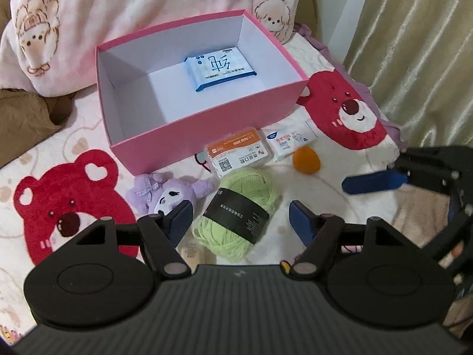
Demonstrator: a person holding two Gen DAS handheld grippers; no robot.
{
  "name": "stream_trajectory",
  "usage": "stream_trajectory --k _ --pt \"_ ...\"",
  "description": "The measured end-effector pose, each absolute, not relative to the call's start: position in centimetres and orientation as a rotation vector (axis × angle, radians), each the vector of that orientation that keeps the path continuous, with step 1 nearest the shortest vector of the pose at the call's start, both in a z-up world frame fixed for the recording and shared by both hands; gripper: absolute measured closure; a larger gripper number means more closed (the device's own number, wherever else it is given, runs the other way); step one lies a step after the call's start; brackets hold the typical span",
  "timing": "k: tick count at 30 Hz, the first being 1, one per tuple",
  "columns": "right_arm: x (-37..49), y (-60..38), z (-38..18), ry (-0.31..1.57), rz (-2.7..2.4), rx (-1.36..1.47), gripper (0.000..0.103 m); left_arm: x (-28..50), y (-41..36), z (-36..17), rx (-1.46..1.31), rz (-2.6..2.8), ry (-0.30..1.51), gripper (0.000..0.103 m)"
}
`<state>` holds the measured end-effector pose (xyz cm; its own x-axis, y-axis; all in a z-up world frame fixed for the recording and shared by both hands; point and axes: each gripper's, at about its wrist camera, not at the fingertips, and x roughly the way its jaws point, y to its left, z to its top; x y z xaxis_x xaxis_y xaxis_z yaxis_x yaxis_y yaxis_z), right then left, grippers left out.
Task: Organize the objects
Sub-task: 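Lower the left gripper onto the green yarn ball and close on it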
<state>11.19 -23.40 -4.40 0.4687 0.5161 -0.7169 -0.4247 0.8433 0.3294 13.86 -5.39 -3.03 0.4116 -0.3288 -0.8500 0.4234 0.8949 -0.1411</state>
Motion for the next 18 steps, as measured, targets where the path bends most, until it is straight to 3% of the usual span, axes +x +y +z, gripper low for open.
stream_trajectory --k 18 --pt "14.7 -19.7 -15.1 1.075 0.567 0.168 0.017 17.7 -3.3 -11.5 -0.05 -0.409 1.131 0.032"
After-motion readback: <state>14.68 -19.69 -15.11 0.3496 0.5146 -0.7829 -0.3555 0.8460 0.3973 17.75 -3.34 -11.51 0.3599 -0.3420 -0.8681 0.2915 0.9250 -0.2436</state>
